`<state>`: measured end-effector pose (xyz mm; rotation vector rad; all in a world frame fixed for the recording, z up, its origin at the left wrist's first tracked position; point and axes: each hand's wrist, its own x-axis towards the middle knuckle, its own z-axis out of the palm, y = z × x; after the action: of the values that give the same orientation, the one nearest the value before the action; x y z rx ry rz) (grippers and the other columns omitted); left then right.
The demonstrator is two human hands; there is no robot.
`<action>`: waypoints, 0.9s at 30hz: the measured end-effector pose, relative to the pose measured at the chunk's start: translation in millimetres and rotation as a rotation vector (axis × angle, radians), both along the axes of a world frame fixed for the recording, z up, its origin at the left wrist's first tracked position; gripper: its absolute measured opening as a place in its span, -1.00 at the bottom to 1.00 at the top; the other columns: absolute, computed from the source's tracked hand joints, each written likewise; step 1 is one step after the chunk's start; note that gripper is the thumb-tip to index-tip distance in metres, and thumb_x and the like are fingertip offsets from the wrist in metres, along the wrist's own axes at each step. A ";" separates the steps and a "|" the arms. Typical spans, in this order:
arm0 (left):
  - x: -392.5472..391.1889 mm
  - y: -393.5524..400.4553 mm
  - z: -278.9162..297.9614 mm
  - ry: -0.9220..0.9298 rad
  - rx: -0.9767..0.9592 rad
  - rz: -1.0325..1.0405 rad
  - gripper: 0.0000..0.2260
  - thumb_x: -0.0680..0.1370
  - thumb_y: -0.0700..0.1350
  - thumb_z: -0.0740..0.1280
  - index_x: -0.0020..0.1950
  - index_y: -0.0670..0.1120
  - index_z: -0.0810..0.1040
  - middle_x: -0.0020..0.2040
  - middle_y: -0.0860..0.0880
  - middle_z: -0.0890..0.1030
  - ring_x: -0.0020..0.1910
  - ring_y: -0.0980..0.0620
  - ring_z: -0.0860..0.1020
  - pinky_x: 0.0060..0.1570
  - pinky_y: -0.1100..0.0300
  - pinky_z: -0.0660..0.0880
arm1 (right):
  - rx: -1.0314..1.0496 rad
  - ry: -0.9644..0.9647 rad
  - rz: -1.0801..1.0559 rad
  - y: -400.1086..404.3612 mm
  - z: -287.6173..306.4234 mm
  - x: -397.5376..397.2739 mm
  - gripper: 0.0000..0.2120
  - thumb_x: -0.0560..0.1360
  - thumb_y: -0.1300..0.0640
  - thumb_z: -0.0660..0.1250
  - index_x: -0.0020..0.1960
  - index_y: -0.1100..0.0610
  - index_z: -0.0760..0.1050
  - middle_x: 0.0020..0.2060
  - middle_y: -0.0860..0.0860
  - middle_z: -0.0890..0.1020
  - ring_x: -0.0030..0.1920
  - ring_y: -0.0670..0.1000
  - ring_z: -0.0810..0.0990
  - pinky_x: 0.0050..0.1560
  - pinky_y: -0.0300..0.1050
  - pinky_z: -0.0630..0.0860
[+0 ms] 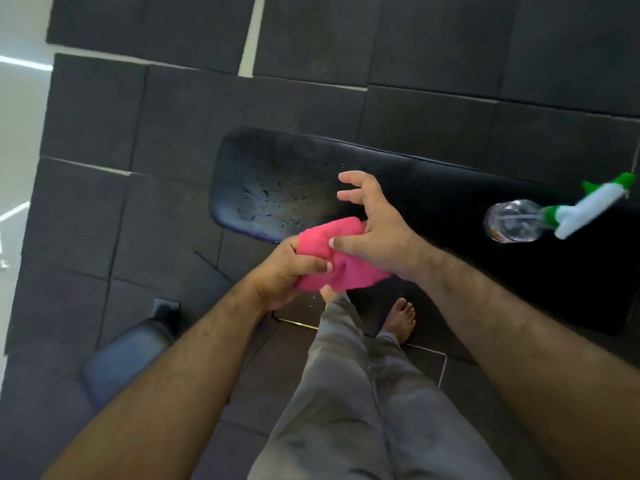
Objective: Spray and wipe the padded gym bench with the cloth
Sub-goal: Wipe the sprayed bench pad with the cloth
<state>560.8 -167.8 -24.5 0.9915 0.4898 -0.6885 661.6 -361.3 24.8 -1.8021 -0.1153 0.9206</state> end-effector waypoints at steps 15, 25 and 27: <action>20.4 133.2 -38.6 -0.341 1.608 -0.297 -0.73 0.54 -0.29 0.44 0.25 -0.27 0.61 0.21 -0.35 0.67 0.25 -0.42 0.63 0.24 -0.23 0.51 | -0.747 -0.532 0.539 104.1 -83.8 13.0 -0.13 0.55 -0.25 0.44 0.70 -0.01 0.12 0.71 0.12 0.15 0.71 0.24 0.06 0.66 0.33 0.14; 30.1 112.3 -89.3 -0.339 1.434 -0.150 -0.50 0.73 0.01 0.26 0.66 -0.12 0.47 0.69 -0.17 0.41 0.72 -0.21 0.30 0.68 -0.31 0.18 | -0.794 -0.519 0.653 89.5 -120.2 -3.8 -0.19 0.68 -0.18 0.21 0.74 -0.07 -0.18 0.74 0.08 -0.20 0.72 0.23 -0.25 0.68 0.37 -0.08; 34.8 104.3 -104.9 -0.307 1.476 -0.266 -0.32 0.74 0.19 0.23 0.80 -0.03 0.16 0.81 -0.10 0.11 0.80 -0.17 0.03 0.73 -0.31 -0.07 | -0.796 -0.524 0.653 90.0 -122.7 -4.6 -0.20 0.68 -0.17 0.20 0.74 -0.06 -0.19 0.74 0.08 -0.20 0.72 0.23 -0.26 0.68 0.36 -0.10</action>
<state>595.7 -63.5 -129.5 2.5375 0.5764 -0.2994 657.0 -271.3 -97.9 -2.8135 -0.7999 0.9791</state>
